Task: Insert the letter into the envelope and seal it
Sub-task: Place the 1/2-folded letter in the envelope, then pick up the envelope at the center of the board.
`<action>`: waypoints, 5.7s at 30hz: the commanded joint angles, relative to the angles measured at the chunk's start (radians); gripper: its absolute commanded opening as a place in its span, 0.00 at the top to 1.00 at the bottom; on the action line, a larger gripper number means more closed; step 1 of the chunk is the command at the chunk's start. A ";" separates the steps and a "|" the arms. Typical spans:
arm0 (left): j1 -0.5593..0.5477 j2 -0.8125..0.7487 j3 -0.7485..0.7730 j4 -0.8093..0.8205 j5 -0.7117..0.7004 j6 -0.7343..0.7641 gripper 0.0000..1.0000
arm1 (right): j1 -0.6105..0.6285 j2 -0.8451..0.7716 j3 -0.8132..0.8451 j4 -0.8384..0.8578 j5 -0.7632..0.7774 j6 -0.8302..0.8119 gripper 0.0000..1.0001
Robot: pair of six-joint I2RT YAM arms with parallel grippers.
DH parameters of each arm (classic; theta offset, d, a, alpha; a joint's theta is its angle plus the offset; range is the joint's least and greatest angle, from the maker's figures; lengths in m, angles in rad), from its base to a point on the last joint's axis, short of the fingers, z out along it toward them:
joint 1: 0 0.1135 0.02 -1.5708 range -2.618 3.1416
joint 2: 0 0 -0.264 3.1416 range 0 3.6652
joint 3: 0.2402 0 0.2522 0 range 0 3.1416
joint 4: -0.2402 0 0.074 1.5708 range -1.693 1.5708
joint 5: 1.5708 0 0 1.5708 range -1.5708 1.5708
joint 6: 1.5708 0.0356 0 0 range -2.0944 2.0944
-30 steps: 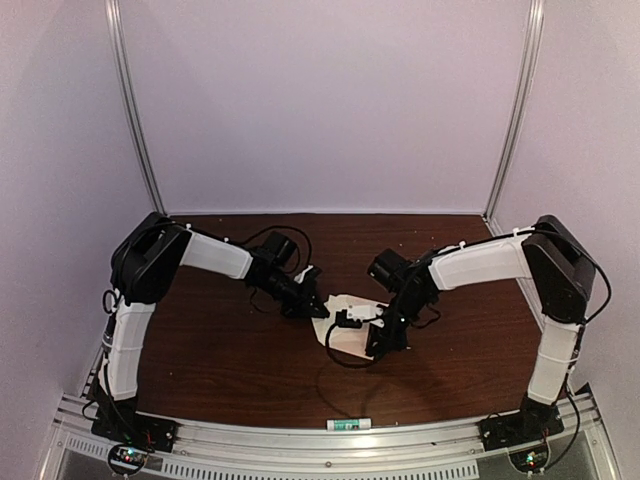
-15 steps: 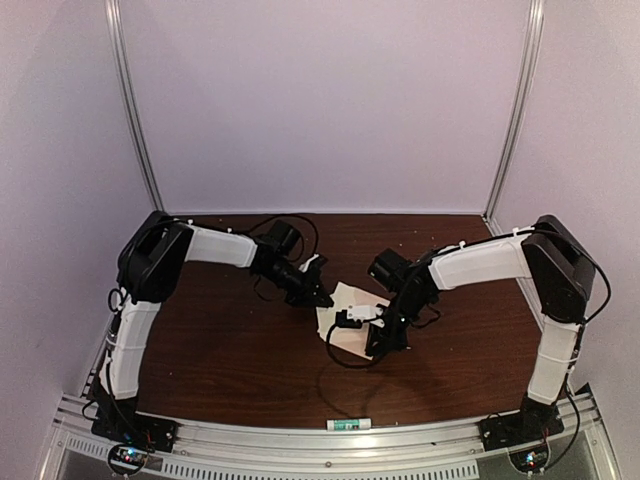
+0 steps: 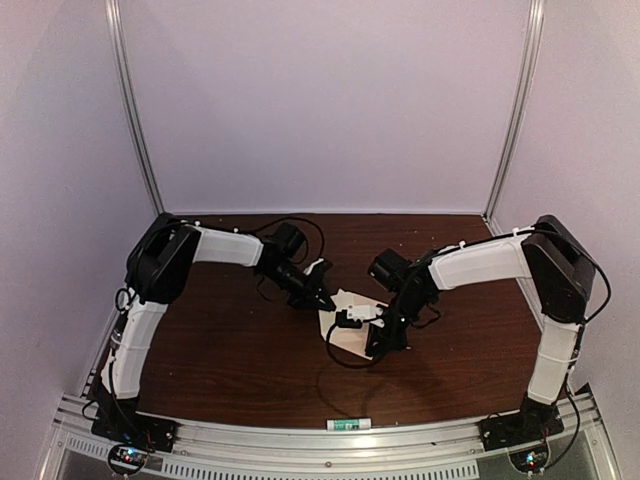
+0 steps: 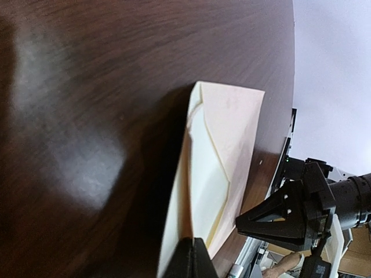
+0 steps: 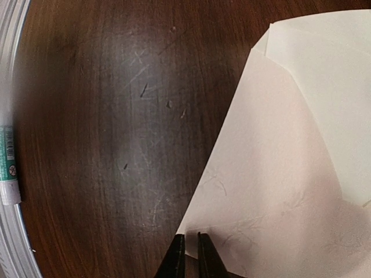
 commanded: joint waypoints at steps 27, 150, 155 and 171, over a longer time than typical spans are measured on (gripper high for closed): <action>-0.031 0.000 0.049 -0.059 -0.012 0.009 1.00 | -0.077 -0.061 0.045 -0.092 -0.035 0.016 0.76; 0.016 -0.223 -0.127 0.202 0.002 0.014 1.00 | -0.274 -0.192 0.186 -0.201 -0.112 -0.060 0.64; 0.016 -0.285 0.050 -0.199 -0.020 0.288 1.00 | -0.246 -0.275 0.356 -0.369 -0.127 -0.167 0.51; -0.073 -0.374 0.066 -0.552 -0.094 0.520 1.00 | 0.007 -0.347 0.455 -0.474 0.122 -0.291 0.04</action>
